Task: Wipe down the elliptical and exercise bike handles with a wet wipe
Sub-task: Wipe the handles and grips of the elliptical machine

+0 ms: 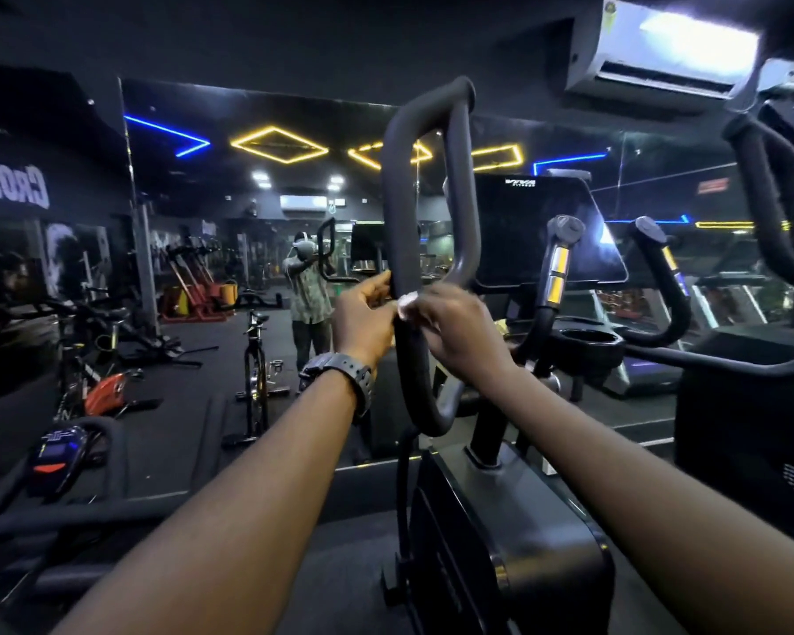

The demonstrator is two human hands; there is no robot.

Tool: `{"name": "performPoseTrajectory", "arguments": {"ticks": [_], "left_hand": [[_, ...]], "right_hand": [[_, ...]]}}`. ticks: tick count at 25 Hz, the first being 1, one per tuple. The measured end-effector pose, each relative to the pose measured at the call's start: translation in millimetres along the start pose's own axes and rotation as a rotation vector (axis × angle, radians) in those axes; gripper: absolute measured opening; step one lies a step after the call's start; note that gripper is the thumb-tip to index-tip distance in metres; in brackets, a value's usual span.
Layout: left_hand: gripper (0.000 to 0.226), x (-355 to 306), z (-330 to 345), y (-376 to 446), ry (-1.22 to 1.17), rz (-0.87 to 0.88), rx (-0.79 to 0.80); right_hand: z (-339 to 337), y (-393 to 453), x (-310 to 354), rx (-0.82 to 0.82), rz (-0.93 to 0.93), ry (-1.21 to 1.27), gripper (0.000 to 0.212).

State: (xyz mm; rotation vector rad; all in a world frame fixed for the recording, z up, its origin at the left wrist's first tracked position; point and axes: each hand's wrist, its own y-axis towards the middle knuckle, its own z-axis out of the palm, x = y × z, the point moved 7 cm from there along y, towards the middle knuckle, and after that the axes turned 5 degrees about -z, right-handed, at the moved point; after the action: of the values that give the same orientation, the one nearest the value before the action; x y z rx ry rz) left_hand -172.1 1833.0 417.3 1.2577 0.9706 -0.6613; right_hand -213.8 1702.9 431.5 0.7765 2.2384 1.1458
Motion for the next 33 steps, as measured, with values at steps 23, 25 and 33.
{"name": "performPoseTrajectory", "arguments": {"ticks": [23, 25, 33], "left_hand": [[0.068, 28.3, 7.6, -51.8, 0.478, 0.277, -0.092], [0.061, 32.3, 8.2, -59.7, 0.404, 0.224, -0.18], [0.047, 50.1, 17.4, -96.9, 0.111, 0.047, -0.361]], "right_hand": [[19.7, -61.9, -28.4, -0.292, 0.306, 0.34, 0.01], [20.7, -55.8, -27.3, -0.328, 0.308, 0.381, 0.011], [46.5, -114.8, -15.2, -0.416, 0.49, 0.572, 0.016]]}}
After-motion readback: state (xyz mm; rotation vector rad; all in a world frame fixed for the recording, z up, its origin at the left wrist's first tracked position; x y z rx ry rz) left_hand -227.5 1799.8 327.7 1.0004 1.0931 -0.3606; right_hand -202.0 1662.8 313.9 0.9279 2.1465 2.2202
